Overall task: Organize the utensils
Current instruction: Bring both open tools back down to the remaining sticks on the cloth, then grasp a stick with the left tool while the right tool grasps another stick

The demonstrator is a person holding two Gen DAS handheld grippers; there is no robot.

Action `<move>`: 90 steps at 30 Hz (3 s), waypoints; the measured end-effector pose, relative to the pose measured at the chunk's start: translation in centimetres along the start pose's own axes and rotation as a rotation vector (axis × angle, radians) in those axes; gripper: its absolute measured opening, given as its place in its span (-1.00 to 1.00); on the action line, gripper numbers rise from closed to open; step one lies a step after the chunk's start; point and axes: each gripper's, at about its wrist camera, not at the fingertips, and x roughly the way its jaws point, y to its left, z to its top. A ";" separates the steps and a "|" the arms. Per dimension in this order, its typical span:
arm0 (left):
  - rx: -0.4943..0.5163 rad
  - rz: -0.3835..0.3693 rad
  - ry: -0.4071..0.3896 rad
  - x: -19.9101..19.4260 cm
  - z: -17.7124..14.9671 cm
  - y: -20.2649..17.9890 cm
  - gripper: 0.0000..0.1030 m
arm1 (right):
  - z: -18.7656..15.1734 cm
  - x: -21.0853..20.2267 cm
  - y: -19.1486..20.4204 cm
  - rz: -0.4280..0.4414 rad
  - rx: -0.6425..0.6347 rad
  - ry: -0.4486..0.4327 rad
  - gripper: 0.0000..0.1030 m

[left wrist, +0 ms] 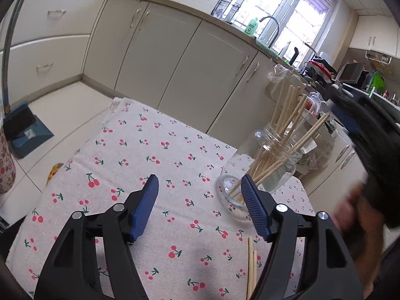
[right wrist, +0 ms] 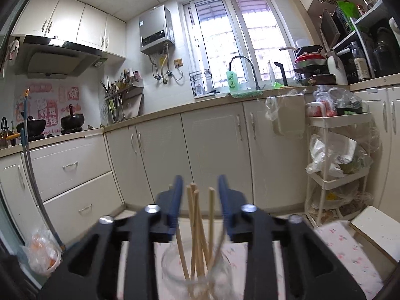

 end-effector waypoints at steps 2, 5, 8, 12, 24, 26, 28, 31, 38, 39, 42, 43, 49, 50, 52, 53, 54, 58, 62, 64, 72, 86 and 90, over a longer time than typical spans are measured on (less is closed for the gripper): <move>-0.005 -0.002 -0.003 0.0 0.0 0.1 0.29 | -0.4 -2.5 -0.5 -0.015 0.009 0.068 -0.27; 0.005 0.018 0.028 0.1 0.0 0.0 0.30 | -3.1 -5.2 -1.1 -0.027 0.001 0.276 -0.26; 0.017 0.019 0.088 -0.7 -0.5 -0.1 0.32 | -6.7 -7.1 -1.9 -0.049 -0.011 0.477 -0.25; 0.148 0.015 0.231 -1.1 -2.6 -2.1 0.35 | -9.6 -9.6 -4.2 -0.111 0.059 0.603 -0.06; 0.352 0.148 0.366 3.4 -4.7 -8.3 0.34 | -10.3 -12.3 -6.2 -0.128 0.149 0.581 0.26; 0.369 0.175 0.381 4.5 -4.7 -8.8 0.34 | -10.4 -12.3 -6.7 -0.128 0.172 0.585 0.27; 0.382 0.205 0.395 5.4 -4.7 -8.9 0.34 | -10.4 -12.1 -7.1 -0.124 0.194 0.587 0.27; 0.408 0.246 0.397 6.0 -4.6 -9.1 0.34 | -10.4 -12.2 -7.1 -0.119 0.201 0.590 0.29; 0.399 0.282 0.415 4.6 -4.1 -7.4 0.32 | -10.6 -11.8 -5.2 -0.089 0.111 0.611 0.30; 0.403 0.285 0.416 4.3 -4.2 -7.2 0.32 | -10.7 -11.7 -4.6 -0.080 0.088 0.619 0.30; 0.403 0.282 0.426 3.1 -4.3 -6.2 0.31 | -11.1 -11.2 -3.2 -0.046 0.047 0.642 0.30; 0.395 0.273 0.428 2.5 -4.3 -5.9 0.31 | -11.3 -10.9 -2.7 -0.033 0.040 0.653 0.30; 0.327 0.219 0.430 0.1 -4.7 -4.5 0.31 | -12.6 -8.6 0.4 0.016 -0.046 0.723 0.13; 0.329 0.218 0.428 -0.1 -4.8 -4.4 0.31 | -13.0 -8.2 0.9 0.020 -0.062 0.736 0.11; 0.338 0.217 0.426 -0.3 -5.1 -4.5 0.31 | -13.8 -7.8 1.6 0.015 -0.109 0.763 0.10; 0.345 0.218 0.425 -0.4 -5.2 -4.5 0.31 | -14.2 -7.5 1.9 0.014 -0.138 0.786 0.04; 0.352 0.217 0.424 -0.5 -5.3 -4.6 0.31 | -14.3 -7.5 2.1 0.002 -0.167 0.792 0.04; 0.406 0.211 0.423 -0.9 -6.0 -4.9 0.31 | -14.0 -7.7 1.0 -0.051 -0.242 0.808 0.04; 0.418 0.197 0.427 -1.1 -6.0 -4.7 0.31 | -13.3 -7.8 -2.4 -0.065 -0.130 0.844 -0.38; 0.405 0.199 0.432 -0.9 -5.7 -4.7 0.31 | -12.9 -7.2 -3.6 -0.051 -0.076 0.856 -0.52; 0.357 0.241 0.457 1.8 -4.7 -5.9 0.28 | -12.2 -3.8 -4.1 -0.038 -0.058 0.877 -0.53; 0.415 0.195 0.550 2.9 -3.9 -7.1 -0.80 | -11.7 -2.6 -5.1 0.035 -0.053 0.930 -0.75; 0.427 0.217 0.548 3.5 -4.1 -7.5 -0.76 | -12.0 -2.4 -4.0 0.021 -0.139 0.926 -0.76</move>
